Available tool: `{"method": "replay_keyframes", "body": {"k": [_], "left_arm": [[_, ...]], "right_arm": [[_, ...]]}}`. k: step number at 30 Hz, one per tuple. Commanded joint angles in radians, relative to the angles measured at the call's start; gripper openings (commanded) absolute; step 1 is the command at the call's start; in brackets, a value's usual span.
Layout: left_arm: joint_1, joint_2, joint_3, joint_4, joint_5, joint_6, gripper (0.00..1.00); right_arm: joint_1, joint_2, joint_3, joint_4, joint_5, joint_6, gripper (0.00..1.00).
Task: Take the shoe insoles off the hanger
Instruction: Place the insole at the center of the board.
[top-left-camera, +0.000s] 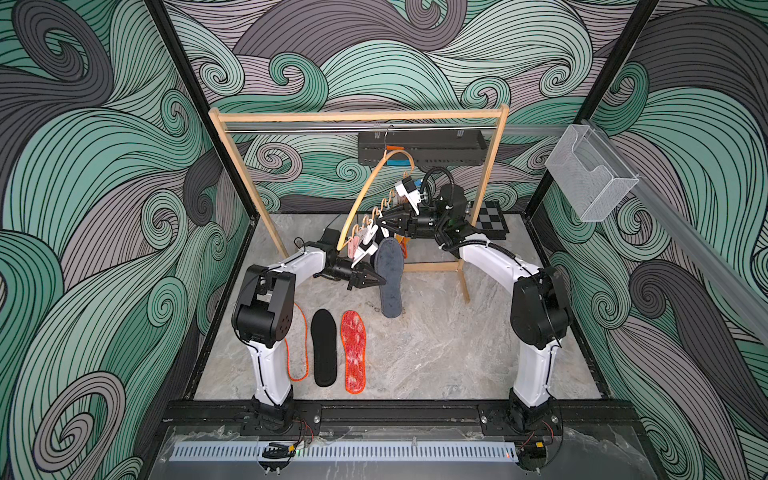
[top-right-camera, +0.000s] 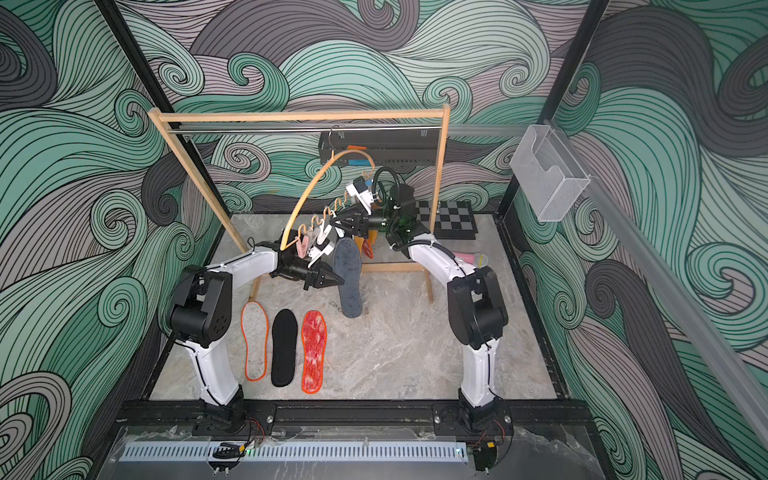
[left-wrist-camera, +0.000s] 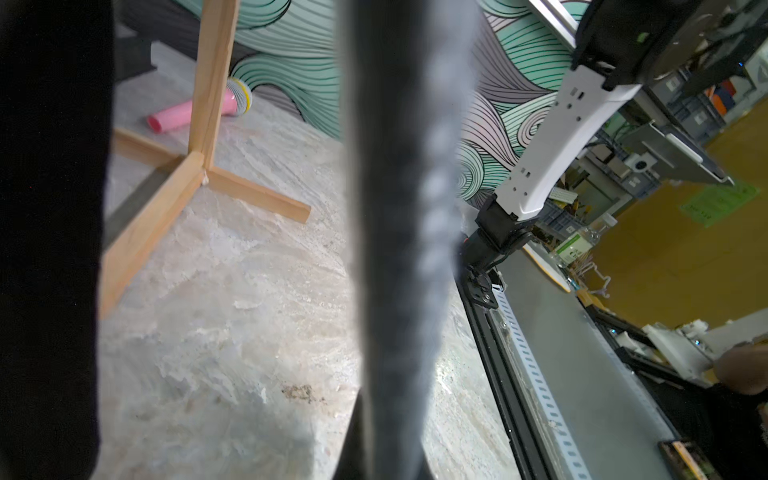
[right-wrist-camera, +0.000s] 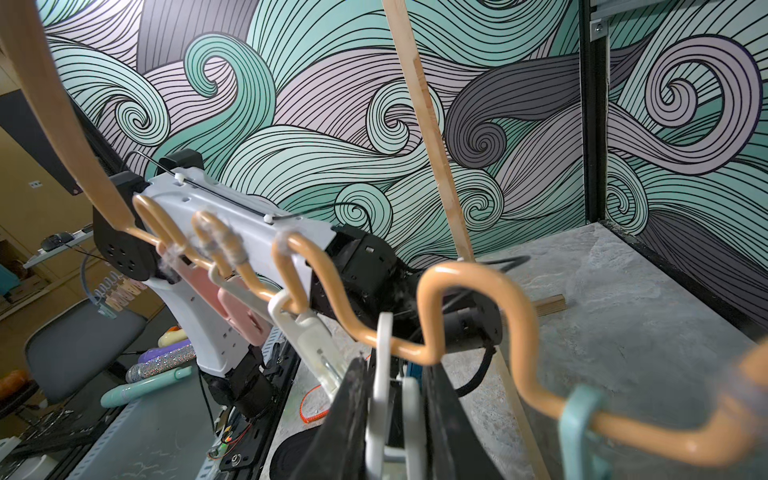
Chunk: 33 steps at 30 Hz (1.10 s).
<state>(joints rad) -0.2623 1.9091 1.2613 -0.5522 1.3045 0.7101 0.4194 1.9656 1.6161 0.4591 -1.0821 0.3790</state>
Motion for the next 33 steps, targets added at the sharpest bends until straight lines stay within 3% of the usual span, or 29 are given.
{"method": "replay_keyframes", "body": {"k": [1,5,8,10,15,19,28,33], "left_arm": [[-0.011,-0.083,-0.096,0.232,-0.134,-0.291,0.0],[-0.03,-0.15,-0.173,0.367,-0.198,-0.513,0.0],[-0.082,-0.214,-0.237,0.482,-0.313,-0.68,0.0],[-0.116,-0.252,-0.257,0.471,-0.434,-0.785,0.0],[-0.132,-0.362,-0.379,0.501,-0.556,-1.058,0.0],[-0.14,-0.406,-0.413,0.426,-0.536,-1.203,0.0],[-0.234,-0.524,-0.515,0.275,-0.581,-1.282,0.0],[-0.278,-0.494,-0.541,0.208,-0.617,-1.276,0.0]], "right_arm": [[-0.005,0.003,-0.006,0.015,0.009,0.004,0.07],[-0.008,-0.004,-0.022,0.015,0.01,0.002,0.07],[-0.009,-0.007,-0.035,0.015,0.01,0.001,0.07],[-0.01,-0.01,-0.04,0.014,0.016,0.004,0.07],[-0.011,-0.017,-0.041,0.014,0.012,0.013,0.07],[-0.011,-0.019,-0.041,0.012,0.009,0.023,0.07],[-0.007,-0.04,-0.058,0.015,0.027,0.031,0.08],[-0.007,-0.047,-0.067,0.015,0.022,0.033,0.08]]}}
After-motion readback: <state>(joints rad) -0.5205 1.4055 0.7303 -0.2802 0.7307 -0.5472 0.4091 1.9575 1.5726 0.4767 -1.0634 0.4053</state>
